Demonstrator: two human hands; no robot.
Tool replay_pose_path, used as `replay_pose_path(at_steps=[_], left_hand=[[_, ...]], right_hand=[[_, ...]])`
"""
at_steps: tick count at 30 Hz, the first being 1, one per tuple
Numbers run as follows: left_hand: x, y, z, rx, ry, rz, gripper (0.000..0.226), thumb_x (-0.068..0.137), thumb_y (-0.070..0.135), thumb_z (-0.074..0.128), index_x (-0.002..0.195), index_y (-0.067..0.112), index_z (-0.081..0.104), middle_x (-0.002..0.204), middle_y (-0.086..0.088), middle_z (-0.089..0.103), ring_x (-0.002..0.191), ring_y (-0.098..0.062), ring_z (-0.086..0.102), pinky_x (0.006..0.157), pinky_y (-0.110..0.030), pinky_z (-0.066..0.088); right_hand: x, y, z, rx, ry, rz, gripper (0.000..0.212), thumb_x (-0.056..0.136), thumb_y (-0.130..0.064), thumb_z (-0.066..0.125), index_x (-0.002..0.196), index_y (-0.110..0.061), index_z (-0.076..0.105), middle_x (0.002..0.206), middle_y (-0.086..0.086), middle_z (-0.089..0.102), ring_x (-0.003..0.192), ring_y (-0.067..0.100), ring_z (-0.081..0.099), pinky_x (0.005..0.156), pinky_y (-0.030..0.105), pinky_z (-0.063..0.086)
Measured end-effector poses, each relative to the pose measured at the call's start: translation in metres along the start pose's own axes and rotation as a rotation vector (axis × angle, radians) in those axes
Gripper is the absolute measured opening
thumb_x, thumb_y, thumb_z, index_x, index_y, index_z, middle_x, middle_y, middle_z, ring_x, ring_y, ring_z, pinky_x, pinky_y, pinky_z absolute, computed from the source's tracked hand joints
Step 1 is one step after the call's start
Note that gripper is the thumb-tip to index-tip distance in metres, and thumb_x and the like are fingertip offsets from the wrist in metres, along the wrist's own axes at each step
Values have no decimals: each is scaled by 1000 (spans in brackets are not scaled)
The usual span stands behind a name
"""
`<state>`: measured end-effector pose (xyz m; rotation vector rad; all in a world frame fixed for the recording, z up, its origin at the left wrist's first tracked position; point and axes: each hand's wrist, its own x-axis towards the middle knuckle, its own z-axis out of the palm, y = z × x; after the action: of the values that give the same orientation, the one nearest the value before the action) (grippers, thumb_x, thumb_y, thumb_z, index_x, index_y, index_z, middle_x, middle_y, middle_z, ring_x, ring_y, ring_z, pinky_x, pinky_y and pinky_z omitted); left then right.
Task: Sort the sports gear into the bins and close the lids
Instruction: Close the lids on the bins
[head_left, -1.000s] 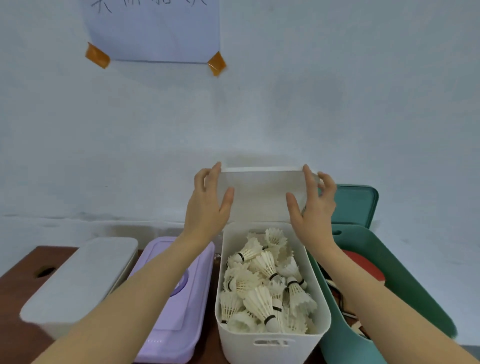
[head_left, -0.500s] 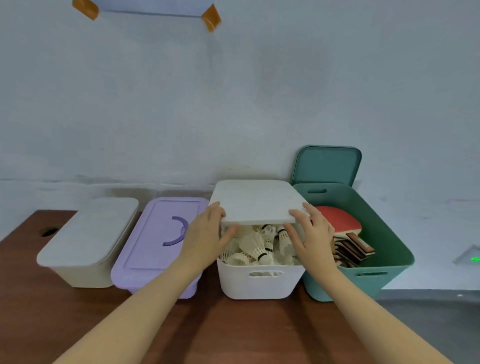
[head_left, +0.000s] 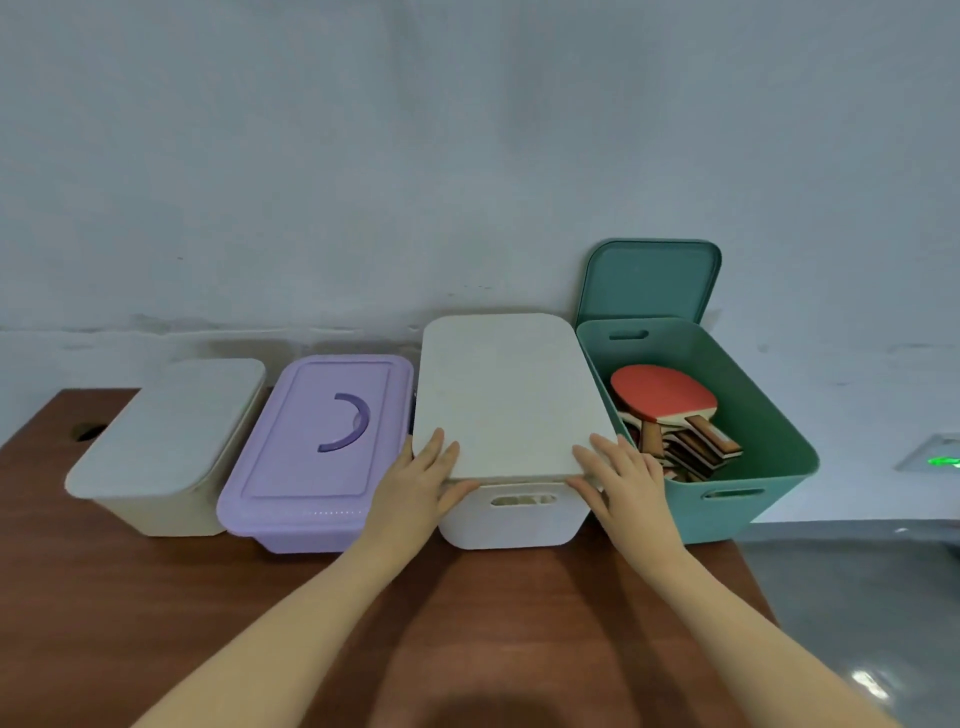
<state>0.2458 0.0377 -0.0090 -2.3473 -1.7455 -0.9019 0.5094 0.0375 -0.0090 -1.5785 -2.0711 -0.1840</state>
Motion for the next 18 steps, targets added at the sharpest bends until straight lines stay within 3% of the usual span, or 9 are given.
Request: replay_pose_path(at_steps=[4, 8, 10, 14, 18], left_hand=[[-5, 5, -1, -27, 65, -1, 74, 91, 63, 25, 102, 6, 71, 114, -14, 66, 99, -41, 63, 66, -44, 57], [-4, 10, 1, -104, 94, -40, 67, 86, 59, 38, 106, 4, 69, 119, -14, 63, 107, -44, 58, 71, -50, 56], [-4, 9, 2, -121, 102, -54, 70, 86, 62, 35, 107, 4, 69, 120, -12, 63, 109, -44, 57, 73, -50, 56], [-11, 7, 6, -80, 82, -51, 75, 89, 66, 27, 103, 7, 72, 118, -8, 65, 107, -39, 60, 73, -45, 57], [-14, 7, 11, -45, 22, -73, 60, 82, 56, 43, 105, 9, 71, 119, -6, 64, 109, -39, 59, 74, -44, 56]], right_hand=[[-3, 3, -1, 7, 63, -32, 57, 97, -52, 24, 111, -16, 66, 119, 12, 62, 113, 40, 54, 87, 48, 43], [0, 8, -1, 66, 86, -27, 52, 96, -50, 30, 113, -16, 64, 122, 13, 60, 116, 40, 51, 90, 47, 36], [1, 9, -1, 82, 100, -26, 48, 95, -49, 34, 111, -16, 65, 120, 13, 61, 114, 40, 51, 90, 46, 35], [-8, 6, 1, 58, 106, -43, 45, 93, -47, 40, 107, -14, 67, 116, 13, 63, 111, 39, 53, 90, 44, 34], [-9, 3, 2, 10, 81, -21, 39, 86, -41, 48, 104, -14, 69, 114, 12, 65, 109, 40, 55, 89, 40, 30]])
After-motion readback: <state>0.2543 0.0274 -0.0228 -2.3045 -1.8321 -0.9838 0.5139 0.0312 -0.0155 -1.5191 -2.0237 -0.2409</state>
